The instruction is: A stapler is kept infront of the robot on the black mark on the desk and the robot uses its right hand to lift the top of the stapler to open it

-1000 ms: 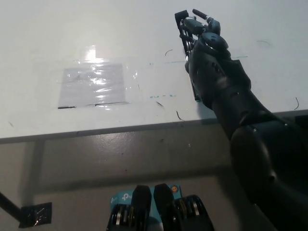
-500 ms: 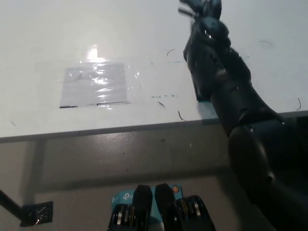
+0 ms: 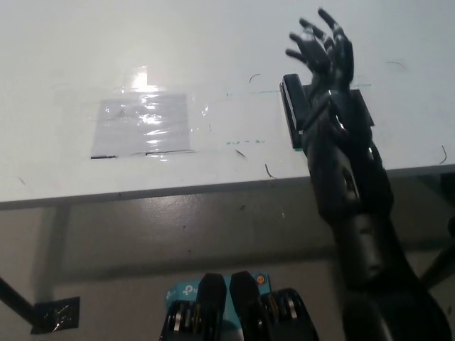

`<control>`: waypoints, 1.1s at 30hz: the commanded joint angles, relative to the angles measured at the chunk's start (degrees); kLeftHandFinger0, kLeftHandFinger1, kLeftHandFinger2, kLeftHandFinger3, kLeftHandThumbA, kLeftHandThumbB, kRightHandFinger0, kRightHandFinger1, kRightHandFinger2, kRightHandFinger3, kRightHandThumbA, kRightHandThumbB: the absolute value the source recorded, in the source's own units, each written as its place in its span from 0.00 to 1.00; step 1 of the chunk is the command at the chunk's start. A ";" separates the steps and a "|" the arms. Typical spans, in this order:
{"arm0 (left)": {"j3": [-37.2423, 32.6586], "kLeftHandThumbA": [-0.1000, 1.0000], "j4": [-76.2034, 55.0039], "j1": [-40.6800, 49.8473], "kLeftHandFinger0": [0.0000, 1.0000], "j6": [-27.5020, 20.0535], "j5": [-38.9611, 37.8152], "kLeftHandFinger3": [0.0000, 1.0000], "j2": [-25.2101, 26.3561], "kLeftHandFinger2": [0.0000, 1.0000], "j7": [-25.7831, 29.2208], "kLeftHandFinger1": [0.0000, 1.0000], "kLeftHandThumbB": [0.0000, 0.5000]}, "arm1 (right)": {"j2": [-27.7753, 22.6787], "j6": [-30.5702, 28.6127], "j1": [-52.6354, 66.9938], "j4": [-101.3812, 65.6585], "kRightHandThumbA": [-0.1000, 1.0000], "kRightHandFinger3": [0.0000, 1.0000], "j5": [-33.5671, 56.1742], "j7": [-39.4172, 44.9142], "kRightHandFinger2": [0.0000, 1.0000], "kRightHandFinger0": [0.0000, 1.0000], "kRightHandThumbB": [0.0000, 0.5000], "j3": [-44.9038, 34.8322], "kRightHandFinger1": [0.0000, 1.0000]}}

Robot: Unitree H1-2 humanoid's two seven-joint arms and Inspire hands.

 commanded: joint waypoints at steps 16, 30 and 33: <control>0.81 0.85 -2.31 0.79 0.20 -0.09 0.10 0.66 0.67 0.39 1.98 0.20 0.00 | -11.27 14.62 17.52 -37.92 0.30 0.78 2.78 9.60 0.54 0.39 0.00 6.75 0.45; 1.91 0.85 -1.37 0.49 0.21 -0.87 -1.03 0.64 2.02 0.34 1.21 0.19 0.00 | -16.17 2.26 33.89 -34.84 0.21 0.71 -10.09 12.00 0.50 0.35 0.00 8.02 0.40; 1.77 0.84 -1.00 0.46 0.22 -0.91 -0.27 0.65 2.32 0.36 1.32 0.21 0.00 | -15.97 -1.95 36.49 -30.85 0.24 0.69 -12.64 11.47 0.47 0.34 0.00 8.56 0.36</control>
